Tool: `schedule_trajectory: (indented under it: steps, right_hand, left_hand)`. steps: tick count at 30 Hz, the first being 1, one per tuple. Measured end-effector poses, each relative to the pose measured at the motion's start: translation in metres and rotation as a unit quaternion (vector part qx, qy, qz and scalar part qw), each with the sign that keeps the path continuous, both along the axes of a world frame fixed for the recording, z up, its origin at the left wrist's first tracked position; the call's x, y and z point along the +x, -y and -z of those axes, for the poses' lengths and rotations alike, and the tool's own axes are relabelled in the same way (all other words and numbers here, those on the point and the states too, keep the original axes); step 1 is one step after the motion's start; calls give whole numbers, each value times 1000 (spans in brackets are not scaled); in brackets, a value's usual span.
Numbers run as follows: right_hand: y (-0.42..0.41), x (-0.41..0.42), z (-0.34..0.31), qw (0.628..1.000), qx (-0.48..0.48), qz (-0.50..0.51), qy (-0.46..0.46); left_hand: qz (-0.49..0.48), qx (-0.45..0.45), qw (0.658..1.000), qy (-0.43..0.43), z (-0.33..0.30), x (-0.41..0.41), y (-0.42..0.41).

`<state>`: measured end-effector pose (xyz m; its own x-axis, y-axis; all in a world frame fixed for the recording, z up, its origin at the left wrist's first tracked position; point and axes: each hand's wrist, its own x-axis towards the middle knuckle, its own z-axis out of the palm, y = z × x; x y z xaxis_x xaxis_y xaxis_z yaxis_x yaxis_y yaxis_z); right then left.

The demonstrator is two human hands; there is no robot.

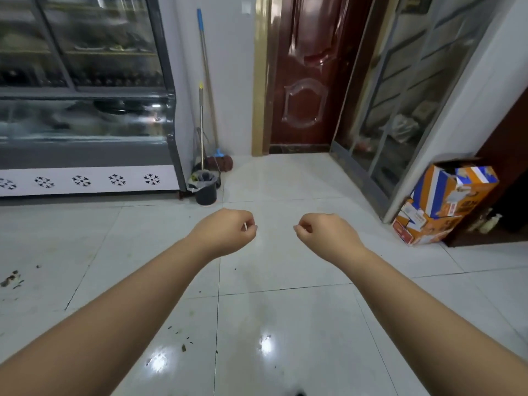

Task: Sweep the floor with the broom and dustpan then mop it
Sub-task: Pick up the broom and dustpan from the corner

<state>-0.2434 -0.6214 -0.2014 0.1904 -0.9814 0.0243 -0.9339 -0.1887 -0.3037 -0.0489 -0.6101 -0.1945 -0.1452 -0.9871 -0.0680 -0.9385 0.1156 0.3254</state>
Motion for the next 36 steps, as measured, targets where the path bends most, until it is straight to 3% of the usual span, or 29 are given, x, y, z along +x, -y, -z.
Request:
schedule_trajectory:
  steps: [5,13,20,26,30,36]
  right_hand:
    - [117,-30,24,999,22,27,14]
    - [303,-66,60,994,86,43,52]
    - [451,-39,93,989,143,6,46]
    - [579,-6,136,979,198,-30,-31]
    - [659,10,150,966,254,-10,-46]
    - [785,19,152,967,252,9,-39]
  left_hand:
    - [-6,8,1000,1,24,-17,113]
    - [-84,70,992,-68,65,-26,278]
    - [-137,101,979,-113,96,-18,415]
    - [-117,152,976,-102,143,-4,552]
    - [-117,224,960,-122,169,4,633]
    - [-114,244,954,-135,171,11,763]
